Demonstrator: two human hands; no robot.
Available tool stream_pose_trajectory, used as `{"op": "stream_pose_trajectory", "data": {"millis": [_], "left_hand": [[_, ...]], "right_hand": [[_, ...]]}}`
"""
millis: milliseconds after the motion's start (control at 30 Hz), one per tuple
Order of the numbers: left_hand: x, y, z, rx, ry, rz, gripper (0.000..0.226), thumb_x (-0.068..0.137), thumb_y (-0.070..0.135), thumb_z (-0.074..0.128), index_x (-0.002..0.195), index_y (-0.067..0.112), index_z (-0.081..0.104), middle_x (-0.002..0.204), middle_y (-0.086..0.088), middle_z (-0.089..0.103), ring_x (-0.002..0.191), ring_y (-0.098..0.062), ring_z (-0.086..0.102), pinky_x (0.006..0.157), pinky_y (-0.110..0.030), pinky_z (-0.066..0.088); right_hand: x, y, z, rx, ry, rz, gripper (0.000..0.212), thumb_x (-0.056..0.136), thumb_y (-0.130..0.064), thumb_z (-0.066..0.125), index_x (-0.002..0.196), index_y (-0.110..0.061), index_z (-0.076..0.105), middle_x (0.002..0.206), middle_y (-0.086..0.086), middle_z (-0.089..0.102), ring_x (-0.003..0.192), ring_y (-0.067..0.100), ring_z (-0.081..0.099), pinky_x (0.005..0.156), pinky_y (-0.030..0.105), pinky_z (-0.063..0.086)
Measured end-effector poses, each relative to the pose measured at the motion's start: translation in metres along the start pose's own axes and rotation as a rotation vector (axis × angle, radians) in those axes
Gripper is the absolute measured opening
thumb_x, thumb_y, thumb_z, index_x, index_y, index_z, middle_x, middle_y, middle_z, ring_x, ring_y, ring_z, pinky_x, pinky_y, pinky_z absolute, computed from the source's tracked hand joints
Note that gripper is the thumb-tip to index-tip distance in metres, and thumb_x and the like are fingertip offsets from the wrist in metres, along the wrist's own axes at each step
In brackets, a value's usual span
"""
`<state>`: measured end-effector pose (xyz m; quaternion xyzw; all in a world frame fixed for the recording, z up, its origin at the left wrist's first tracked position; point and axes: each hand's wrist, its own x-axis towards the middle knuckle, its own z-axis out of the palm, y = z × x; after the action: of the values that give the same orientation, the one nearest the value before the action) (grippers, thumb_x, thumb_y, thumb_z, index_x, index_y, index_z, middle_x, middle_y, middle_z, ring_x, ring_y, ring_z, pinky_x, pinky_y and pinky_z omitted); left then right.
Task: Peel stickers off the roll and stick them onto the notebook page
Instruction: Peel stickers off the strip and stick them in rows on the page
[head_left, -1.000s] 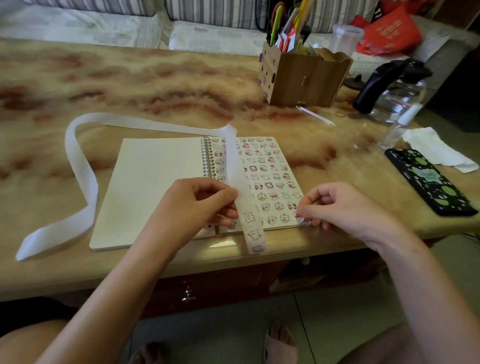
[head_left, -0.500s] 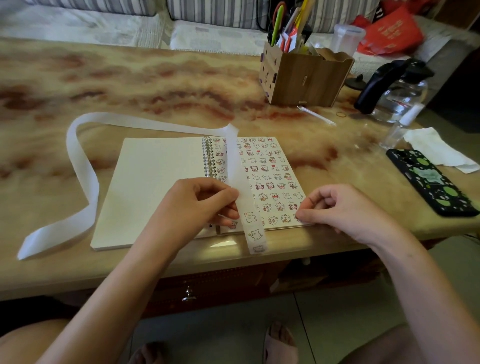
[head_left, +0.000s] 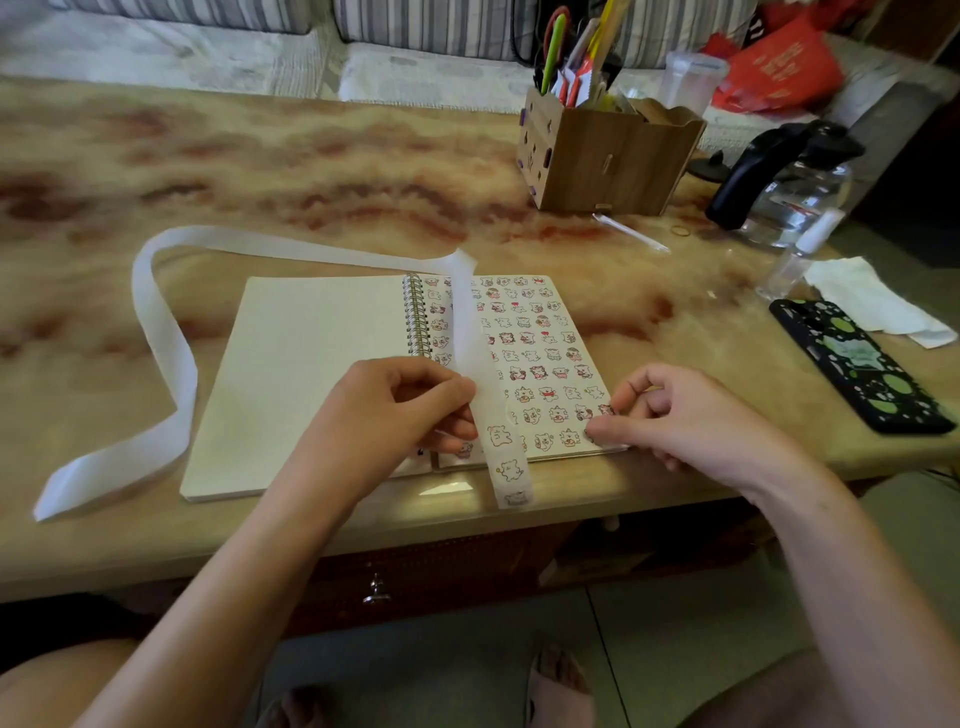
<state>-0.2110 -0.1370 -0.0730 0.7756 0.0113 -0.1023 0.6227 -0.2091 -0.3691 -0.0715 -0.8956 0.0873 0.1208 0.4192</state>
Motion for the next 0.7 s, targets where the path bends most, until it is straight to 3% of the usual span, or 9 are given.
{"op": "stream_pose_trajectory", "data": {"millis": [233,433,533,700], "left_hand": [[0.000,-0.001,0.000,-0.001,0.007,0.007,0.013,0.087,0.018,0.063,0.084,0.010,0.071,0.074,-0.006,0.074,0.067,-0.021,0.071,0.088,-0.056,0.051],[0.001,-0.003,0.001,-0.034,0.007,0.024,0.013,0.088,0.017,0.063,0.085,0.008,0.071,0.076,-0.008,0.074,0.066,-0.021,0.071,0.080,-0.045,0.056],[0.002,-0.003,0.001,-0.079,0.008,0.033,0.013,0.088,0.013,0.062,0.084,0.004,0.070,0.076,-0.014,0.073,0.063,-0.019,0.069,0.063,-0.027,0.059],[0.002,-0.003,0.001,-0.122,0.011,0.061,0.012,0.087,0.011,0.062,0.087,0.001,0.069,0.070,-0.013,0.072,0.059,-0.014,0.068,0.055,-0.020,0.056]], "right_hand": [[0.001,-0.001,-0.002,-0.009,-0.032,0.001,0.016,0.082,-0.016,0.071,0.093,-0.011,0.061,0.069,0.002,0.066,0.056,0.011,0.050,0.052,0.024,0.041],[0.002,-0.003,0.007,0.102,0.239,-0.199,0.004,0.085,-0.018,0.068,0.085,-0.018,0.064,0.065,-0.004,0.066,0.052,0.002,0.053,0.059,0.025,0.041],[-0.009,-0.019,0.024,0.245,0.160,-0.332,0.004,0.086,-0.023,0.066,0.087,-0.019,0.066,0.078,0.001,0.071,0.063,0.006,0.062,0.060,0.021,0.052],[-0.018,-0.031,0.047,0.267,0.021,-0.432,0.007,0.079,-0.022,0.074,0.084,-0.020,0.070,0.080,-0.005,0.071,0.073,0.010,0.066,0.068,0.028,0.055]]}}
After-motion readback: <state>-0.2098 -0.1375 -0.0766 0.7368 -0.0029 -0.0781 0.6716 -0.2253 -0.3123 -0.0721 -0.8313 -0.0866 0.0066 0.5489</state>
